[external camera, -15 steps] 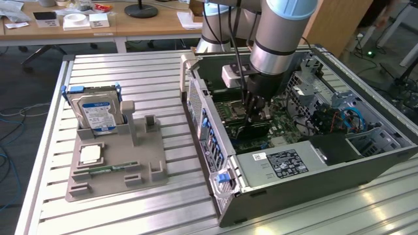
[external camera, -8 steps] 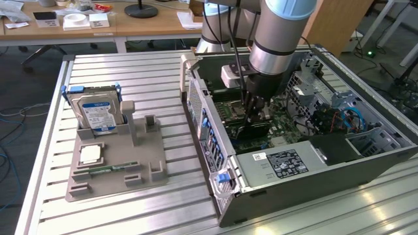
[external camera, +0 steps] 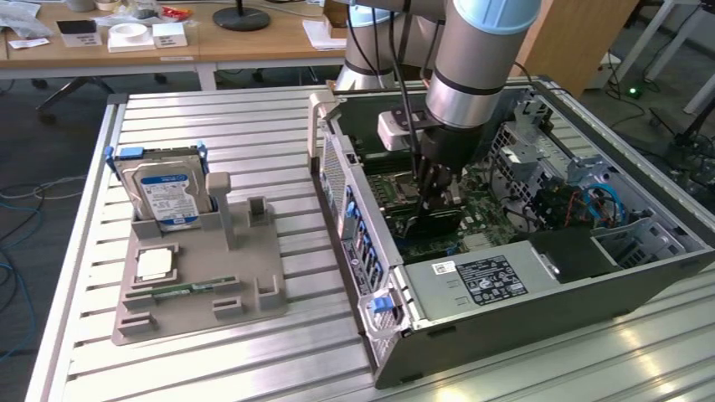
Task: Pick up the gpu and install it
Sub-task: 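Press down on the gpu until it lock into place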
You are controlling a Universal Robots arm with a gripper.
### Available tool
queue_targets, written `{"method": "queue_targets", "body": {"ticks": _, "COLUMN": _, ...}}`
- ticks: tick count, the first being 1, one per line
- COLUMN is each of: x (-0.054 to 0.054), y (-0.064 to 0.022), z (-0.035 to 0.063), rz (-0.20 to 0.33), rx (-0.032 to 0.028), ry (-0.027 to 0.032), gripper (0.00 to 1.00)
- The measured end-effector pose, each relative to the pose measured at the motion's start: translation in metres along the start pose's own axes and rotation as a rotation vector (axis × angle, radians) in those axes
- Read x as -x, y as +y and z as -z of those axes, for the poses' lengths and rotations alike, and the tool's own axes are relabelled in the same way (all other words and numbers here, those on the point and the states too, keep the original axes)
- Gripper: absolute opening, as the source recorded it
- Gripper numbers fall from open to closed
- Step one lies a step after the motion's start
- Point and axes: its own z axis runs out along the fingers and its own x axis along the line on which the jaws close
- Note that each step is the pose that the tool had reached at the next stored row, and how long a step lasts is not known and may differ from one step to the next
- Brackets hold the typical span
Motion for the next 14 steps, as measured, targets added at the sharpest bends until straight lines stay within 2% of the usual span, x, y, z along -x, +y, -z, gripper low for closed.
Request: {"method": "queue_targets", "body": {"ticks": 14, "x": 0.0002, "y": 0.0000, "z": 0.0016, "rz": 0.000, "rx": -0.0007, "ry": -0.0017, "gripper": 0.11}}
